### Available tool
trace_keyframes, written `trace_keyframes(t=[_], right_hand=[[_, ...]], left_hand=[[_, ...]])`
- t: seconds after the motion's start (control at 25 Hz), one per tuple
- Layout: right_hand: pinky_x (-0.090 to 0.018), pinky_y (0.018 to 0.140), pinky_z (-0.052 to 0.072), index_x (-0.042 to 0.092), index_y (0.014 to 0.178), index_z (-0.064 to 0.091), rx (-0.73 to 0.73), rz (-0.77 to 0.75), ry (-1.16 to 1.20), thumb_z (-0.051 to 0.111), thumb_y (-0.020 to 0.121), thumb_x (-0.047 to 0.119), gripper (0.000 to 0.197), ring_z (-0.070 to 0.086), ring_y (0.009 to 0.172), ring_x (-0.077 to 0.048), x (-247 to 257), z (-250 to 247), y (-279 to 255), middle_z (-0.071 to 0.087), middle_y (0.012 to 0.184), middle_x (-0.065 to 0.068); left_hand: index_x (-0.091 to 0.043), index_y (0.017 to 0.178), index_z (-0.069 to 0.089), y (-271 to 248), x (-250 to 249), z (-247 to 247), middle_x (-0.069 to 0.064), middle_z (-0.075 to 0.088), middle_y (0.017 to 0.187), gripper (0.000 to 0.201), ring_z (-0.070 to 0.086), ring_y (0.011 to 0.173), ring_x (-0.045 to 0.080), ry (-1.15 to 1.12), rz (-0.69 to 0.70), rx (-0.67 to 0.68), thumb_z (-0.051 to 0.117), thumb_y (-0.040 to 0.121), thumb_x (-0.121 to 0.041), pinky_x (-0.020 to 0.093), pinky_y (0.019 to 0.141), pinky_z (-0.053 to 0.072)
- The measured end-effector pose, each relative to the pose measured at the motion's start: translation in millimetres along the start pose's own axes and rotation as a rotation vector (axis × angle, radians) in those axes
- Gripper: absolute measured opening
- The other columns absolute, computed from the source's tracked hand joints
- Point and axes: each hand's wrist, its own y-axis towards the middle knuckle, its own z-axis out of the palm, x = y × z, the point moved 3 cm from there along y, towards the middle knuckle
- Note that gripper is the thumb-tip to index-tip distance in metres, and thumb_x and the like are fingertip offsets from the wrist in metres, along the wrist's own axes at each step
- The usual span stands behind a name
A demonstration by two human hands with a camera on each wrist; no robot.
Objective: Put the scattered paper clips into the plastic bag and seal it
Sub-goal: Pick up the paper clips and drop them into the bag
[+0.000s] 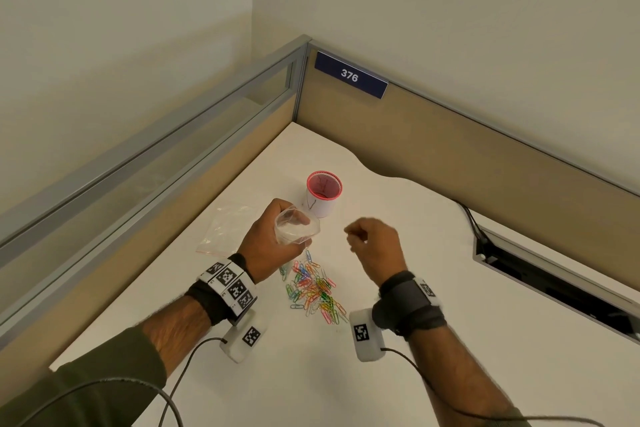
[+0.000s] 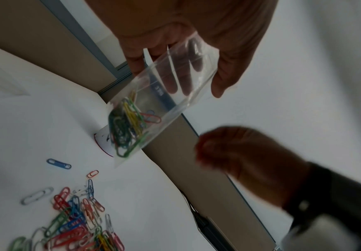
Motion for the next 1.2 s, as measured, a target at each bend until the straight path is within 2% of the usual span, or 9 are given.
trace_keyframes(t=[0.12,0.28,0.48,0.6,0.68,0.76,0.84,0.92,1.2], right_hand=[[-0.032,0.095,0.048,0.014,0.11,0.066,0.28,0.178,-0.188,0.061,0.088,0.009,0.024,0.06,0.106,-0.023,-56,53,-12,0.063,0.118,-0.007],[-0.035,0.104,0.042,0.014,0.129,0.053,0.399,0.245,-0.322,0.049,0.093,0.009,0.036,0.046,0.124,-0.027,-76,92,-29,0.048,0.131,-0.011],[-0.038,0.097,0.048,0.011,0.115,0.059,0.44,0.13,-0.4,0.047,0.092,0.011,0.027,0.049,0.114,-0.029,-59,114,-31,0.049,0.118,-0.011],[-0.036,0.094,0.049,0.013,0.115,0.06,0.406,0.132,-0.349,0.048,0.093,0.019,0.025,0.054,0.109,-0.026,-54,115,-31,0.053,0.116,-0.009],[-0.037,0.092,0.048,0.015,0.12,0.057,0.399,0.117,-0.338,0.054,0.091,0.032,0.033,0.051,0.11,-0.026,-53,114,-32,0.052,0.119,-0.007],[-0.039,0.09,0.048,0.018,0.125,0.051,0.484,0.042,-0.364,0.063,0.083,0.042,0.049,0.045,0.113,-0.026,-50,119,-37,0.048,0.122,-0.005],[-0.043,0.089,0.05,0.018,0.127,0.049,0.512,-0.027,-0.439,0.066,0.083,0.035,0.05,0.042,0.117,-0.029,-46,125,-40,0.045,0.125,-0.007],[-0.044,0.086,0.052,0.015,0.123,0.051,0.466,-0.081,-0.508,0.056,0.09,0.024,0.035,0.045,0.116,-0.031,-44,130,-38,0.047,0.124,-0.01],[-0.035,0.083,0.049,0.01,0.109,0.058,0.405,-0.06,-0.5,0.052,0.094,0.024,0.022,0.058,0.1,-0.03,-50,122,-29,0.057,0.11,-0.012]], left_hand=[[-0.029,0.108,0.054,-3,3,-8,-0.004,0.067,0.113,0.042,0.063,0.116,0.011,0.005,-0.014,-0.018,0.081,0.076,-0.024,0.041,0.107,0.05],[-0.032,0.108,0.054,-6,5,-13,-0.003,0.067,0.114,0.043,0.063,0.116,0.012,0.015,-0.029,-0.02,0.08,0.075,-0.027,0.043,0.107,0.049],[-0.033,0.109,0.053,-6,2,-12,-0.002,0.066,0.116,0.044,0.063,0.118,0.014,0.024,-0.04,-0.025,0.079,0.073,-0.031,0.044,0.108,0.049],[-0.032,0.109,0.052,-5,0,-10,-0.003,0.067,0.116,0.045,0.062,0.117,0.012,0.033,-0.03,-0.026,0.08,0.074,-0.029,0.043,0.108,0.049],[-0.031,0.11,0.052,-5,0,-9,-0.003,0.067,0.116,0.044,0.063,0.117,0.012,0.04,-0.021,-0.027,0.079,0.074,-0.029,0.041,0.107,0.05],[-0.031,0.11,0.052,-6,0,-8,-0.003,0.066,0.116,0.044,0.062,0.117,0.012,0.042,-0.022,-0.025,0.079,0.075,-0.028,0.041,0.107,0.05],[-0.028,0.111,0.053,-6,0,-7,-0.004,0.066,0.116,0.045,0.062,0.117,0.012,0.04,-0.02,-0.028,0.08,0.075,-0.027,0.043,0.106,0.05],[-0.025,0.112,0.054,-6,-2,-6,-0.004,0.066,0.115,0.047,0.063,0.116,0.012,0.032,-0.018,-0.036,0.081,0.074,-0.027,0.043,0.106,0.051],[-0.027,0.111,0.053,-7,-2,-9,-0.005,0.066,0.116,0.046,0.062,0.118,0.013,0.022,-0.037,-0.037,0.079,0.073,-0.03,0.049,0.103,0.053]])
